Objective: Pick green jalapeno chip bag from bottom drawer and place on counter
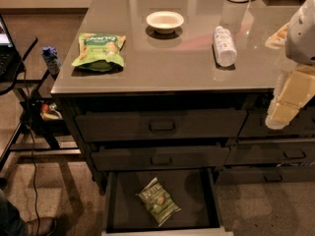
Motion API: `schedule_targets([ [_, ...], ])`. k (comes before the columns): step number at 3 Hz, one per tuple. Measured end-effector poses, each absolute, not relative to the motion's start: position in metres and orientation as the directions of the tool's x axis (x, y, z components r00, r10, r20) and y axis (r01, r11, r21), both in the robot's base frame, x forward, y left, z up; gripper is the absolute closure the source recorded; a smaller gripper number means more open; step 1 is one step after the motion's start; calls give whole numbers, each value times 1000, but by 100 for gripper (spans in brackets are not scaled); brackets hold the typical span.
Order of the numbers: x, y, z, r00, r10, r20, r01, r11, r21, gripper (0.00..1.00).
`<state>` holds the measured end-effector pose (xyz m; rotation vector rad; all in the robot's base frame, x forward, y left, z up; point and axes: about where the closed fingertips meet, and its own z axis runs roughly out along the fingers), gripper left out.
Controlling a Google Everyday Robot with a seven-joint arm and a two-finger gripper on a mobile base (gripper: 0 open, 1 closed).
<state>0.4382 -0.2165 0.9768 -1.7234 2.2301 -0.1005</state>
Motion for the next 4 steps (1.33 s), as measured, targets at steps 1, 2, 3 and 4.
schedule_targets([
  [1, 438, -216, 977, -221, -953, -207, -930, 270, -248, 0],
  [2, 431, -204, 961, -225, -950, -217, -934, 274, -228, 0],
  [3, 417, -174, 934, -230, -953, -198, -927, 276, -253, 0],
  [4, 397, -146, 865, -241, -960, -142, -946, 265, -187, 0],
])
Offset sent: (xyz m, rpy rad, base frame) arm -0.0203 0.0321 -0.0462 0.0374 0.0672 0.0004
